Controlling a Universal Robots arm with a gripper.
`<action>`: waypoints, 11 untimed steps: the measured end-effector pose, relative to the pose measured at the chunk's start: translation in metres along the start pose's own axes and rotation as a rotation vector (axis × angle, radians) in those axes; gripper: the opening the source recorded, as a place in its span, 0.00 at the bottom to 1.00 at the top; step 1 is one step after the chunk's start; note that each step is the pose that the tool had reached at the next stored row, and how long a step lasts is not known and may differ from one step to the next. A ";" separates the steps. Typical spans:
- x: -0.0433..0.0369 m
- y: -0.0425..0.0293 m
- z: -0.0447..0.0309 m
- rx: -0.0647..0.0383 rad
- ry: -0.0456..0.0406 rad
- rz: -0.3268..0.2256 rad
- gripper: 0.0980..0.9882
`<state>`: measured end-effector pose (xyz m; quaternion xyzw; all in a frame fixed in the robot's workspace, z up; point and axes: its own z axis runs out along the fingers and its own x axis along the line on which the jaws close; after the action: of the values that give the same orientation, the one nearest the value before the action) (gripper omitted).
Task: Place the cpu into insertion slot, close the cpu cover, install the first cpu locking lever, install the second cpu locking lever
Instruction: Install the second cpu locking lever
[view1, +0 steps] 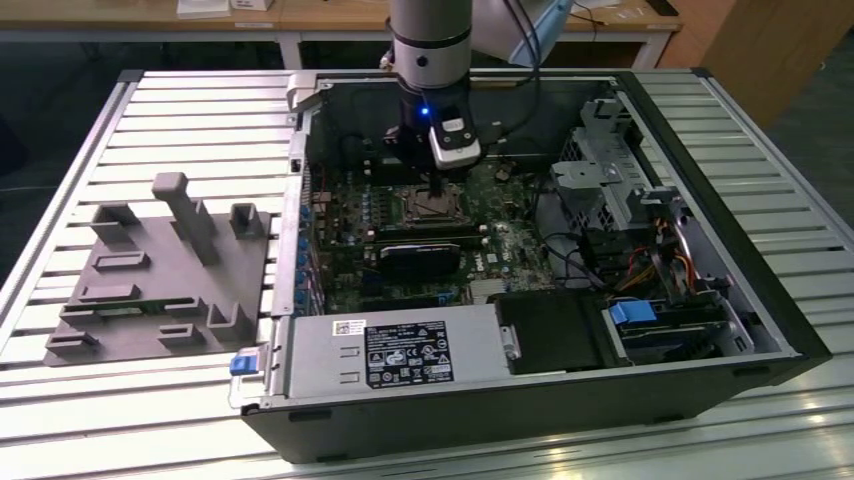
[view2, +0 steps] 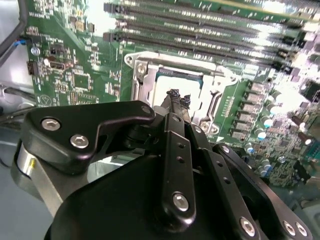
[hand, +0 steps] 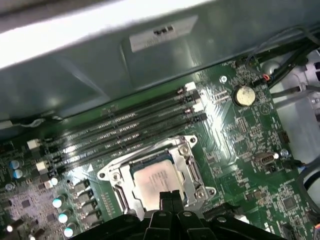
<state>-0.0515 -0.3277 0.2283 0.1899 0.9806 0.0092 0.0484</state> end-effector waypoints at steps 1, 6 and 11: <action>-0.0006 -0.0017 -0.0001 0.000 0.0001 0.000 0.00; -0.0037 -0.0101 -0.0001 0.000 0.0000 0.000 0.00; -0.0059 -0.0164 -0.0003 0.000 0.0000 0.000 0.00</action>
<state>-0.0522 -0.3451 0.2286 0.1899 0.9806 0.0091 0.0484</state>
